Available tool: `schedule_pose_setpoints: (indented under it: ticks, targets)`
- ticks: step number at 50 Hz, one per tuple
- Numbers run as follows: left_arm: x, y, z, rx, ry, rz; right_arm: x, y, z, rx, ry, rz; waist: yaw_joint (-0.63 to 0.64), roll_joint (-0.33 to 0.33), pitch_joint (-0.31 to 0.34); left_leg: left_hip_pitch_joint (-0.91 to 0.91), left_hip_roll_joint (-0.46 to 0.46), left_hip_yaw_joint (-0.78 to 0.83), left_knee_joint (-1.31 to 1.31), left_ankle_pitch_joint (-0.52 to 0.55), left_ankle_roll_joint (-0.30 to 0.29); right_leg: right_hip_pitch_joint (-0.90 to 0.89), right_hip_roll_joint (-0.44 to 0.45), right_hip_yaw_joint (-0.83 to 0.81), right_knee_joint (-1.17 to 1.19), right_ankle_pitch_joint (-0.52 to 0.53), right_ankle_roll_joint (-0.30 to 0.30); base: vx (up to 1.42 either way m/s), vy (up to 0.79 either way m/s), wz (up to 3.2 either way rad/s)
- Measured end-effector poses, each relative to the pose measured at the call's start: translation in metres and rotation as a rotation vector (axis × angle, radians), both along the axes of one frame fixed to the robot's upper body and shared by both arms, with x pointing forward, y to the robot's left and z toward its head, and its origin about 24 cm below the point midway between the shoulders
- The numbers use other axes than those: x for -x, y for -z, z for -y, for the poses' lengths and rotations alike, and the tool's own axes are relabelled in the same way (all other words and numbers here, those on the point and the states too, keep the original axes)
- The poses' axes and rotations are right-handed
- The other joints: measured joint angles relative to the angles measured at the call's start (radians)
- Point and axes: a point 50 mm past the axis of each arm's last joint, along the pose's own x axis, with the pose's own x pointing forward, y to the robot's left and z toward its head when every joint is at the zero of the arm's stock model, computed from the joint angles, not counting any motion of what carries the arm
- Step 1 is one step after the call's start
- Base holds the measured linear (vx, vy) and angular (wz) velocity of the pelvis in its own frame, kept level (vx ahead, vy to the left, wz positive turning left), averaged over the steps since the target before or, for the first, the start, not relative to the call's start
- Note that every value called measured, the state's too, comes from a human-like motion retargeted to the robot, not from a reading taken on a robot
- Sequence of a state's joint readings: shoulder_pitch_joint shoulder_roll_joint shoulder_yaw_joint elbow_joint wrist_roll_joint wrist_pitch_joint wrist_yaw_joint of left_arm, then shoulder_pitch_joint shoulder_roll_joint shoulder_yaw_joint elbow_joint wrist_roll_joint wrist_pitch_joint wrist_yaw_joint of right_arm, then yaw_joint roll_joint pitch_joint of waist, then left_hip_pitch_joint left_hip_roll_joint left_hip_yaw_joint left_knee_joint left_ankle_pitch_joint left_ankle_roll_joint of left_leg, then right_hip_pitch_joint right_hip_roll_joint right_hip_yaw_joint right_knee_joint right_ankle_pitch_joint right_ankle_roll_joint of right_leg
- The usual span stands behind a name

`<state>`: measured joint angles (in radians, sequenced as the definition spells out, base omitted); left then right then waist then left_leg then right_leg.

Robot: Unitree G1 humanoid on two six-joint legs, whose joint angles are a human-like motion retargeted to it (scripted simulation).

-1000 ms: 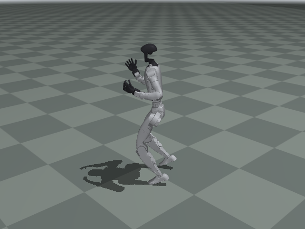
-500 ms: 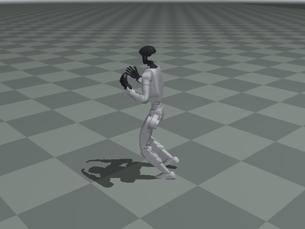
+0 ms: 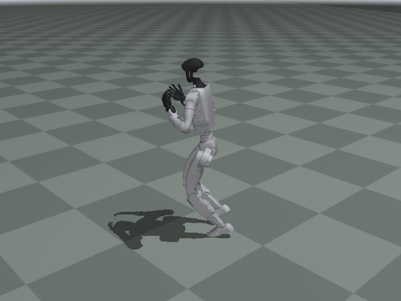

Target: Sport exercise

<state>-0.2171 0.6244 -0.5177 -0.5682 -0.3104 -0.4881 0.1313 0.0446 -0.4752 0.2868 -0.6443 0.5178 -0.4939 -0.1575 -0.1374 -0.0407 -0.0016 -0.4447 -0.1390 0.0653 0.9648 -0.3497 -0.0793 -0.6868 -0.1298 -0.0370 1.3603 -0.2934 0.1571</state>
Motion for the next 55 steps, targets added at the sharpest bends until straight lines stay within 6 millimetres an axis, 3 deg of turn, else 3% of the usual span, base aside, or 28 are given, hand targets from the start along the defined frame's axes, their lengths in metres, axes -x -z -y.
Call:
schedule_pose_setpoints:
  ticks: [3, 7, 10, 13, 14, 15, 16, 20, 22, 25, 28, 30, 31, 33, 35, 40, 43, 45, 46, 48, 51, 53, 55]
  targets:
    - [0.001, 0.002, 0.004, 0.029, 0.007, 0.009, 0.003, 0.005, -0.003, 0.032, -0.019, -0.015, -0.002, 0.030, -0.043, -0.055, 0.029, 0.024, -0.041, 0.120, -0.055, 0.025, 0.046, -0.005, -0.183, 0.085, 0.039, 0.08, -0.05, 0.49]
    - [-0.008, 0.024, 0.002, -0.006, -0.048, -0.098, 0.001, 0.007, -0.005, 0.083, 0.006, -0.011, 0.027, 0.050, -0.057, -0.049, 0.069, 0.083, -0.045, 0.042, -0.001, 0.102, 0.075, 0.010, -0.269, 0.107, 0.042, 0.05, -0.05, 0.00]
    - [-0.013, 0.053, -0.007, -0.061, -0.112, -0.246, -0.002, 0.007, -0.004, 0.097, 0.039, 0.007, 0.060, 0.027, -0.053, -0.041, 0.073, 0.097, 0.068, -0.163, 0.094, 0.148, 0.084, 0.054, -0.195, -0.062, 0.001, -0.01, -0.06, -0.33]
    - [-0.012, 0.073, -0.020, -0.100, -0.173, -0.341, -0.009, 0.003, 0.003, 0.152, 0.126, 0.031, 0.106, -0.008, -0.006, -0.046, 0.068, 0.090, 0.230, -0.478, 0.206, 0.167, 0.094, 0.089, -0.068, -0.392, -0.071, -0.02, -0.07, -0.48]
    - [-0.010, 0.073, -0.025, -0.093, -0.182, -0.345, -0.010, -0.001, 0.005, 0.147, 0.140, 0.049, 0.115, -0.015, 0.022, -0.022, 0.069, 0.089, 0.227, -0.490, 0.209, 0.190, 0.105, 0.099, -0.074, -0.410, -0.077, 0.05, -0.06, -0.57]
    - [-0.007, 0.071, -0.030, -0.080, -0.188, -0.342, -0.011, -0.006, 0.006, 0.132, 0.144, 0.072, 0.122, -0.019, 0.053, 0.013, 0.071, 0.086, 0.199, -0.467, 0.199, 0.223, 0.118, 0.109, -0.102, -0.394, -0.076, 0.07, -0.05, -0.56]
    - [-0.004, 0.070, -0.031, -0.072, -0.183, -0.338, -0.008, -0.008, 0.007, 0.108, 0.121, 0.076, 0.115, -0.021, 0.050, 0.034, 0.080, 0.084, 0.141, -0.375, 0.160, 0.242, 0.138, 0.120, -0.153, -0.292, -0.047, 0.07, -0.06, -0.44]
    - [-0.003, 0.055, -0.020, -0.078, -0.089, -0.251, 0.004, 0.000, 0.007, 0.050, 0.013, 0.016, 0.051, -0.023, -0.021, 0.029, 0.088, 0.087, -0.088, -0.014, 0.007, 0.177, 0.170, 0.117, -0.317, 0.088, 0.068, 0.00, -0.06, -0.03]
    - [-0.006, 0.037, -0.008, -0.078, -0.010, -0.164, 0.007, 0.008, 0.007, 0.066, -0.036, -0.033, 0.010, -0.009, -0.038, 0.013, 0.108, 0.103, -0.031, -0.017, -0.011, 0.111, 0.184, 0.089, -0.305, 0.110, 0.081, -0.13, -0.02, -0.01]
    - [-0.009, 0.010, 0.008, -0.126, 0.092, -0.018, 0.011, 0.021, 0.008, 0.094, -0.108, -0.131, -0.044, 0.039, -0.041, 0.053, 0.174, 0.107, 0.120, -0.088, -0.002, 0.043, 0.218, 0.047, -0.309, 0.026, 0.037, -0.11, 0.01, -0.43]
    - [-0.009, -0.004, 0.014, -0.192, 0.130, 0.075, 0.013, 0.036, 0.015, 0.126, -0.107, -0.221, -0.077, 0.069, -0.029, 0.137, 0.217, 0.097, 0.233, -0.221, 0.010, -0.025, 0.244, 0.028, -0.217, -0.166, -0.042, -0.11, 0.02, -0.73]
    - [-0.014, -0.001, 0.013, -0.234, 0.111, 0.057, 0.012, 0.041, 0.024, 0.144, -0.057, -0.251, -0.083, 0.080, -0.004, 0.209, 0.217, 0.080, 0.259, -0.397, 0.038, -0.069, 0.253, 0.016, -0.080, -0.358, -0.121, -0.06, 0.03, -0.50]
    - [-0.020, 0.007, 0.011, -0.251, 0.085, 0.013, 0.007, 0.042, 0.031, 0.157, 0.004, -0.248, -0.087, 0.048, 0.036, 0.274, 0.165, 0.080, 0.209, -0.473, 0.075, -0.062, 0.207, 0.023, -0.003, -0.443, -0.148, 0.00, 0.00, 0.00]
    - [-0.025, 0.036, 0.001, -0.248, 0.036, -0.132, -0.001, 0.043, 0.038, 0.163, 0.112, -0.232, -0.085, 0.000, 0.091, 0.360, 0.084, 0.074, 0.125, -0.523, 0.125, -0.041, 0.149, 0.050, 0.076, -0.511, -0.161, 0.04, 0.05, 0.13]
    - [-0.019, 0.067, -0.013, -0.203, -0.016, -0.300, -0.006, 0.035, 0.034, 0.161, 0.160, -0.167, -0.057, 0.040, 0.119, 0.370, 0.104, 0.051, 0.121, -0.465, 0.109, 0.013, 0.197, 0.052, 0.006, -0.441, -0.134, 0.11, 0.08, -0.14]
    - [0.019, 0.099, -0.044, -0.140, -0.100, -0.511, 0.001, -0.011, 0.014, 0.131, 0.162, 0.120, 0.101, 0.102, 0.054, 0.069, 0.086, 0.033, 0.071, -0.185, 0.053, 0.112, 0.179, 0.050, -0.292, 0.032, 0.027, 0.10, 0.09, -0.04]
    - [0.038, 0.109, -0.065, -0.142, -0.157, -0.618, 0.012, -0.034, 0.009, 0.129, 0.192, 0.281, 0.190, 0.049, 0.007, -0.084, -0.037, 0.002, -0.100, -0.091, 0.056, 0.174, 0.083, 0.058, -0.288, 0.172, 0.099, 0.12, 0.07, 0.37]
    - [0.050, 0.118, -0.079, -0.142, -0.203, -0.702, 0.015, -0.042, 0.006, 0.149, 0.212, 0.343, 0.221, -0.010, -0.004, -0.125, -0.141, -0.034, -0.220, -0.034, 0.063, 0.236, 0.006, 0.054, -0.229, 0.209, 0.105, 0.12, 0.02, 0.32]
    - [0.054, 0.124, -0.082, -0.149, -0.221, -0.737, 0.015, -0.041, 0.006, 0.167, 0.215, 0.343, 0.236, -0.028, -0.004, -0.162, -0.177, -0.046, -0.181, -0.058, 0.084, 0.262, -0.016, 0.059, -0.175, 0.198, 0.105, 0.09, 0.05, 0.03]
    - [0.058, 0.132, -0.087, -0.183, -0.242, -0.782, 0.011, -0.034, 0.003, 0.209, 0.221, 0.306, 0.250, -0.071, -0.001, -0.211, -0.254, -0.067, -0.065, -0.145, 0.150, 0.314, -0.068, 0.075, -0.047, 0.142, 0.105, 0.14, 0.09, -0.11]
    - [0.042, 0.132, -0.086, -0.301, -0.273, -0.706, -0.004, 0.003, -0.003, 0.242, 0.199, 0.085, 0.231, -0.141, 0.038, -0.221, -0.333, -0.063, 0.160, -0.342, 0.260, 0.354, -0.155, 0.073, 0.192, -0.019, 0.036, 0.22, 0.04, -0.23]
    - [0.011, 0.122, -0.072, -0.344, -0.290, -0.576, -0.015, 0.033, -0.007, 0.221, 0.132, -0.093, 0.198, -0.162, 0.085, -0.170, -0.330, -0.071, 0.209, -0.411, 0.274, 0.325, -0.176, 0.068, 0.296, -0.124, -0.031, 0.26, 0.00, -0.57]
    - [-0.015, 0.099, -0.046, -0.301, -0.233, -0.432, -0.016, 0.054, -0.007, 0.190, 0.040, -0.216, 0.141, -0.144, 0.099, -0.097, -0.292, -0.104, 0.171, -0.418, 0.238, 0.248, -0.145, 0.056, 0.312, -0.212, -0.086, 0.28, -0.01, -0.76]
